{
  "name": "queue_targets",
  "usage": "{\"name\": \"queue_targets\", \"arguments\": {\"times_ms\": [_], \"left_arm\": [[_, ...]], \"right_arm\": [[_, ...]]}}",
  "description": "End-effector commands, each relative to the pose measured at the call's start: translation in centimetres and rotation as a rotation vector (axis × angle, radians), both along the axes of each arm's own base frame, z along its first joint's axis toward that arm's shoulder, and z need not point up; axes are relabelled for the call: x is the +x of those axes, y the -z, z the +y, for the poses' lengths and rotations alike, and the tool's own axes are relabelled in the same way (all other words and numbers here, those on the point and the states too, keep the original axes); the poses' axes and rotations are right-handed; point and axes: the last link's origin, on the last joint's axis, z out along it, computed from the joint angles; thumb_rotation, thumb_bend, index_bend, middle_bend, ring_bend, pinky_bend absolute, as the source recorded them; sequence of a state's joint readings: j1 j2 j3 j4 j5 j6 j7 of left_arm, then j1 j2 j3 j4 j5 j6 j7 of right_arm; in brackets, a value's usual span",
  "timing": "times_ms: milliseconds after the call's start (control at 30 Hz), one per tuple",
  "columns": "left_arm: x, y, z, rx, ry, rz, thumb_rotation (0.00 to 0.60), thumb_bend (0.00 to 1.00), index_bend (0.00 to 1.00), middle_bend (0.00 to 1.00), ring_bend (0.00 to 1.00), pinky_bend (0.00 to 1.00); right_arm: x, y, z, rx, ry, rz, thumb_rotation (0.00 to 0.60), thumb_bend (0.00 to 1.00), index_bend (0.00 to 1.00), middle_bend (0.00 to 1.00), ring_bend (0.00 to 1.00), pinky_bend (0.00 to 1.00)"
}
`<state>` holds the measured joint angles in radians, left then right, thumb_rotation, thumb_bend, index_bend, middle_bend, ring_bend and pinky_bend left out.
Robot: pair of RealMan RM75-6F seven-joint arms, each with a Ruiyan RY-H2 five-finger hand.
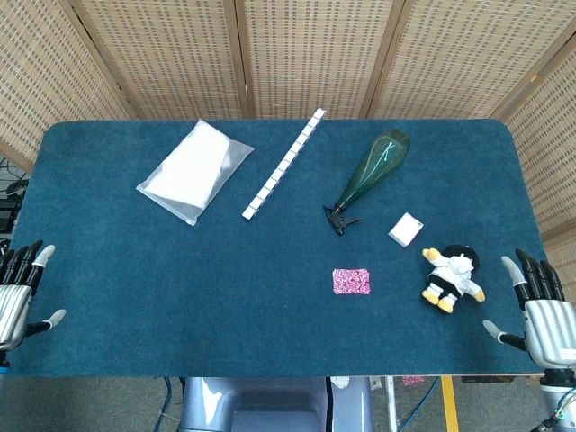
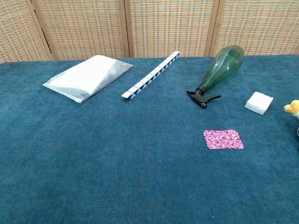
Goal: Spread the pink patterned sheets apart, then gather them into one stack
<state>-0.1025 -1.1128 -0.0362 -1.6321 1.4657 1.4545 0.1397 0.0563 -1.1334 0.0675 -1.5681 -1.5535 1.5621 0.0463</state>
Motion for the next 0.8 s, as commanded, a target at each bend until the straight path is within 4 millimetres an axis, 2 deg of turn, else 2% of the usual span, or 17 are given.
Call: {"name": "queue_targets", "arguments": {"times_ms": [33, 300, 333, 367, 500, 600, 667, 800], "left_arm": [[0.0, 0.0, 0.0, 0.0, 0.0, -0.001, 0.6, 0.02, 0.0, 0.0, 0.0, 0.0], [0.0, 0.0, 0.1, 0.003, -0.001, 0.005, 0.6, 0.02, 0.0, 0.0, 0.0, 0.0], [0.0, 0.0, 0.2, 0.005, -0.001, 0.002, 0.6, 0.02, 0.0, 0.0, 0.0, 0.0], [-0.1, 0.0, 0.2, 0.004, -0.001, 0.0, 0.6, 0.02, 0.0, 0.0, 0.0, 0.0], [0.0, 0.0, 0.2, -0.002, 0.006, 0.0, 0.6, 0.02, 0.0, 0.0, 0.0, 0.0], [0.0, 0.0, 0.2, -0.004, 0.006, 0.001, 0.6, 0.02, 0.0, 0.0, 0.0, 0.0], [0.0, 0.0, 0.2, -0.004, 0.002, -0.003, 0.6, 0.02, 0.0, 0.0, 0.0, 0.0], [0.0, 0.0, 0.3, -0.007, -0.003, -0.001, 0.6, 0.02, 0.0, 0.0, 0.0, 0.0]], "right_arm": [[0.0, 0.0, 0.0, 0.003, 0.0, 0.0, 0.6, 0.0, 0.0, 0.0, 0.0, 0.0], [0.5, 0.4, -0.6, 0.032, -0.041, -0.028, 0.6, 0.01, 0.0, 0.0, 0.0, 0.0], [0.9, 0.8, -1.1, 0.061, -0.072, -0.018, 0.6, 0.06, 0.0, 0.0, 0.0, 0.0], [1.1, 0.9, -1.5, 0.079, -0.093, -0.008, 0.6, 0.16, 0.0, 0.0, 0.0, 0.0], [2.5, 2.3, -3.7, 0.189, -0.195, 0.013, 0.6, 0.67, 0.01, 0.0, 0.0, 0.0], [4.2, 4.0, -5.3, 0.325, -0.263, -0.034, 0.6, 0.94, 0.05, 0.0, 0.0, 0.0], [4.9, 4.8, -5.9, 0.378, -0.289, -0.045, 0.6, 1.0, 0.07, 0.02, 0.0, 0.0], [6.6, 7.4, -7.2, 0.464, -0.34, -0.021, 0.6, 1.0, 0.1, 0.05, 0.0, 0.01]]}}
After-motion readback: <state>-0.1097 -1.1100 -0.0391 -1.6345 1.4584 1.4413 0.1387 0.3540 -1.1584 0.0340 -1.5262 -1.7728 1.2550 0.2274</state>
